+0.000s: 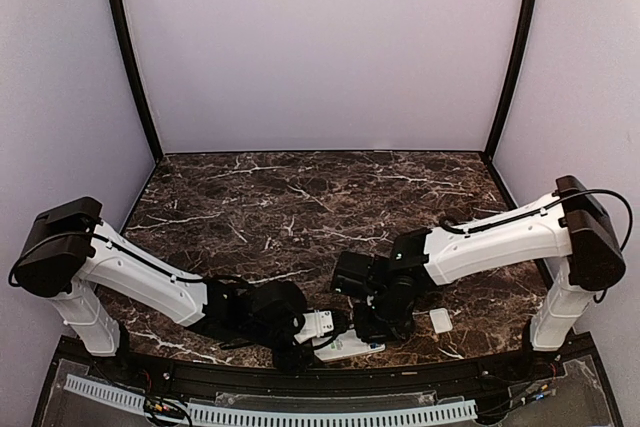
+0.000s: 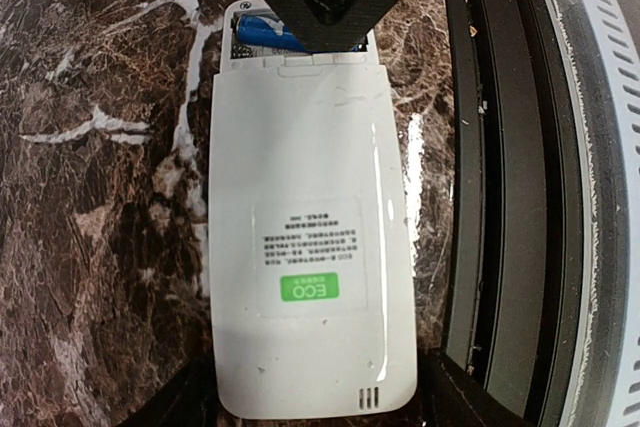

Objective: Load the batteries into the remote control
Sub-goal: Pick up the battery from the battery compartment.

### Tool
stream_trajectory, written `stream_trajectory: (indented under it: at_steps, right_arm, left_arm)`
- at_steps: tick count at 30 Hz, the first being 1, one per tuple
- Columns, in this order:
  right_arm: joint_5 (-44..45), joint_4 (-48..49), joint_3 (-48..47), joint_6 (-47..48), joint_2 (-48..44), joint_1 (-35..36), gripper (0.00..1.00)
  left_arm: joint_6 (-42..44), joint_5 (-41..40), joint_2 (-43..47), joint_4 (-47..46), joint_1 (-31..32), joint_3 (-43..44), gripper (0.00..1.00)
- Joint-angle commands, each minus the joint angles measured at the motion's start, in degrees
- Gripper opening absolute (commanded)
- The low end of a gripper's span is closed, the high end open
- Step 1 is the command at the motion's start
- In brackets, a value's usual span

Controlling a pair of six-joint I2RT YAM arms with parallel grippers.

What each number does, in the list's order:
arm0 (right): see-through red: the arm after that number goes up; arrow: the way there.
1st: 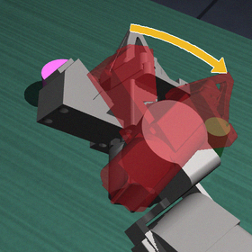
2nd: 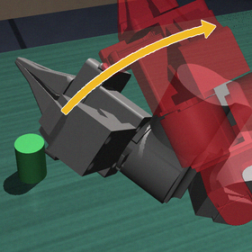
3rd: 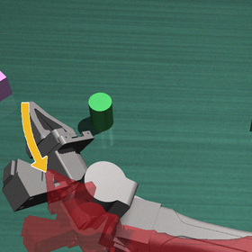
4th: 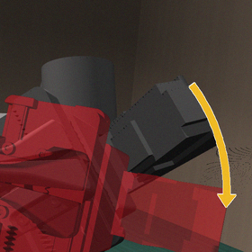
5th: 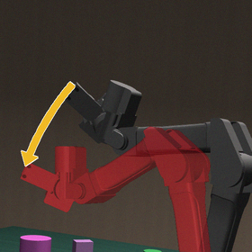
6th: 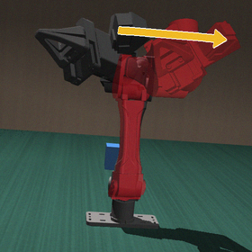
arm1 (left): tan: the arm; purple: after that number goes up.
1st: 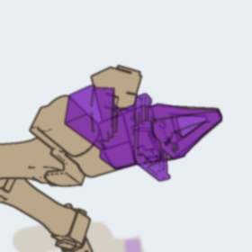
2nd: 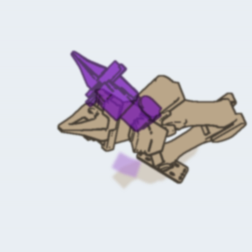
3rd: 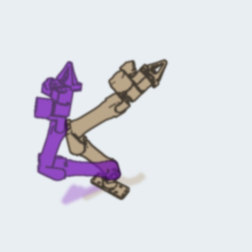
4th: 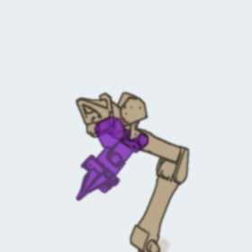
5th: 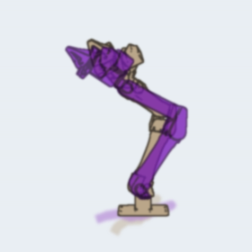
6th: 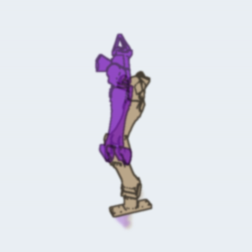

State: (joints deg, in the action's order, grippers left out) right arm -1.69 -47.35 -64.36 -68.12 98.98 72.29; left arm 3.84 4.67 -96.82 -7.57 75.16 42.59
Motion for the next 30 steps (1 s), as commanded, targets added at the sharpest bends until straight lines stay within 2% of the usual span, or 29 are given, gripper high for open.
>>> stream_trajectory:
  at_steps: [1, 16, 18, 21, 26, 30]
  right_arm:
    - [1.5, -2.6, -0.5, -0.6, 2.4, 0.4, 0.15]
    - [3.4, 0.1, 2.4, 1.7, 6.0, -0.5, 0.11]
    - [3.2, 0.0, 2.2, 2.2, 6.1, -0.5, 0.07]
    - [3.1, -0.9, 1.6, 3.0, 5.1, -0.6, 0.0]
    - [2.9, -4.3, -1.2, 5.5, 1.9, -1.6, 0.0]
    - [-1.5, -2.8, -0.5, 7.1, -0.5, -2.9, 0.0]
  left_arm:
    - [-0.4, 0.8, 0.6, 2.9, -0.1, -1.9, 0.69]
    - [-0.3, 1.1, 0.7, 2.7, -0.1, -2.1, 0.68]
    - [-0.3, 1.1, 0.6, 2.7, -0.1, -2.0, 0.69]
    - [-0.3, 1.2, 0.4, 2.8, -0.1, -1.9, 0.69]
    - [-0.4, 1.1, -0.2, 2.9, -0.1, -1.5, 0.69]
    - [-0.3, 1.1, -0.9, 3.2, -0.1, -1.1, 0.7]
